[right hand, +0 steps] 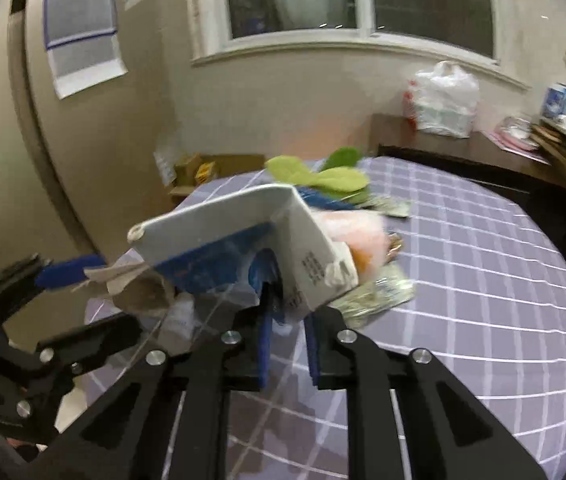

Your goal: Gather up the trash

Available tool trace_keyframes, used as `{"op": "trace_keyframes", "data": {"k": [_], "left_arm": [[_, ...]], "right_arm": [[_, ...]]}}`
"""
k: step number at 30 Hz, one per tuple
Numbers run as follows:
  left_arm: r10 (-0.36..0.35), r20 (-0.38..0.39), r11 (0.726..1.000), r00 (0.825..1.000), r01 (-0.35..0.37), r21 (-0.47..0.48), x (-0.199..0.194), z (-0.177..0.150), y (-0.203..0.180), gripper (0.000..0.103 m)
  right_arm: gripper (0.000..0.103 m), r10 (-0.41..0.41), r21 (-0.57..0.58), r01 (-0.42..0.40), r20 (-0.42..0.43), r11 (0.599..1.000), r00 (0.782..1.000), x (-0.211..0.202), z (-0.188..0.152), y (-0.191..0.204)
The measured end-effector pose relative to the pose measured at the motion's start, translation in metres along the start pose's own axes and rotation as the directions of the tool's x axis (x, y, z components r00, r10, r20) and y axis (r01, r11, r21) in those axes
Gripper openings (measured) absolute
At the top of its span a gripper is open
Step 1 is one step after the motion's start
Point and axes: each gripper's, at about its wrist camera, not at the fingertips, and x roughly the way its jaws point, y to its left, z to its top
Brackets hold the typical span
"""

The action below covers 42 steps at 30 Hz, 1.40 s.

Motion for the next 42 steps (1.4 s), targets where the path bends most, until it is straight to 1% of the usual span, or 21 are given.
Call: {"op": "trace_keyframes", "data": {"k": [5,9,10,15,18,22,36,42], "left_arm": [[0.018,-0.033,0.999,0.999,-0.020,-0.044,0.008,-0.005,0.006,0.082],[0.032,-0.047,0.999,0.998,-0.034,-0.032,0.011,-0.008,0.001,0.082],[0.039,-0.047,0.999,0.998,-0.040,-0.026,0.011,-0.008,-0.002,0.082],[0.052,-0.046,0.998,0.998,-0.053,-0.027,0.008,-0.007,-0.007,0.082],[0.058,-0.052,0.998,0.997,-0.060,-0.035,0.008,-0.007,-0.007,0.082],[0.065,-0.052,0.997,0.997,-0.067,-0.039,0.005,-0.007,-0.007,0.082],[0.124,-0.067,0.990,0.990,-0.128,-0.062,-0.002,-0.007,-0.014,0.082],[0.135,-0.073,0.988,0.988,-0.140,-0.063,-0.006,-0.010,-0.017,0.082]], "right_arm": [[0.015,0.003,0.030,-0.003,0.017,1.000,1.000,-0.008,0.001,-0.013],[0.012,0.017,0.059,-0.019,0.028,0.998,0.999,-0.014,-0.001,-0.021],[0.009,0.024,0.063,-0.025,0.027,0.998,0.999,-0.015,-0.001,-0.022],[0.009,0.030,0.061,-0.032,0.035,0.998,0.999,-0.021,-0.001,-0.021],[0.007,0.036,0.064,-0.038,0.030,0.997,0.999,-0.021,-0.002,-0.023],[0.007,0.039,0.074,-0.041,0.026,0.996,0.999,-0.022,-0.004,-0.025],[0.007,0.048,0.116,-0.048,0.002,0.992,0.999,-0.035,-0.019,-0.042],[0.007,0.059,0.125,-0.057,-0.014,0.991,0.998,-0.038,-0.027,-0.044]]}}
